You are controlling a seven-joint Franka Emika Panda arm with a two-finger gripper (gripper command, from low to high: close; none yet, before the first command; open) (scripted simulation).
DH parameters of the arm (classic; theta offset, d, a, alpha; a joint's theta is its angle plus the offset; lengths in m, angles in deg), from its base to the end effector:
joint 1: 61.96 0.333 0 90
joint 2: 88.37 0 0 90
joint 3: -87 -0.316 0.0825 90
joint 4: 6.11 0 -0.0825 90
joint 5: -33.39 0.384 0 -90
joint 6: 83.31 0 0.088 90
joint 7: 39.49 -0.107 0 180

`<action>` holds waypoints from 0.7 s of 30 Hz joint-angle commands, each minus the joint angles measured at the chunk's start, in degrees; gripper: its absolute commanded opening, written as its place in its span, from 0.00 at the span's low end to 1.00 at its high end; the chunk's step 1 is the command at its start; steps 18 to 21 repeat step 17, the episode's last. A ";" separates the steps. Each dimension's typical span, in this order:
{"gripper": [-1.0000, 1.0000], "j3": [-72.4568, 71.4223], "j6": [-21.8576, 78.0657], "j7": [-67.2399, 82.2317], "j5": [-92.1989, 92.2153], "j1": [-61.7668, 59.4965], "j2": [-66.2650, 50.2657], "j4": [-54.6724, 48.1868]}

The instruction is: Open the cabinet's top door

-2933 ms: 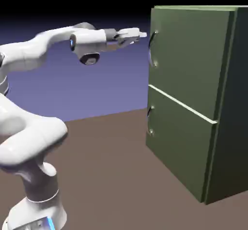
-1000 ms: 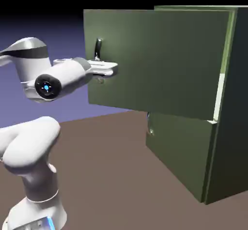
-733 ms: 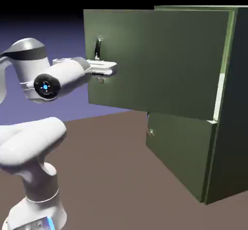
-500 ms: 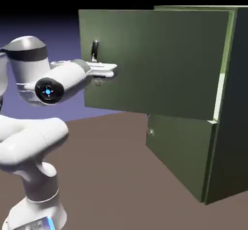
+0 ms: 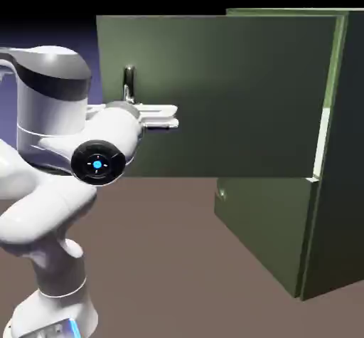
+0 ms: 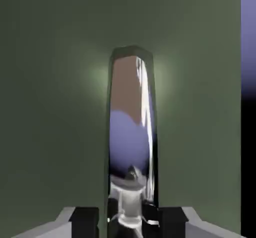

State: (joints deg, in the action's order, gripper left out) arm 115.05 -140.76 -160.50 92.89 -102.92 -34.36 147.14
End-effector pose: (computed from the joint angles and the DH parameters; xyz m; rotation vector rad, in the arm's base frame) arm 0.1382 -0.1521 0.5527 -0.3894 1.7628 1.5212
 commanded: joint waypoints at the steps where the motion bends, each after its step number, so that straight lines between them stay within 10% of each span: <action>1: 0.00 1.38 1.18 1.08 -1.34 1.28 -2.09 -1.66; 16: 0.00 22.16 21.57 18.31 -14.59 22.24 -31.60 -29.34; 17: 1.00 22.16 21.57 18.31 -14.59 22.24 -31.60 -29.34; 21: 1.00 22.16 21.57 18.31 -14.59 22.24 -31.60 -29.34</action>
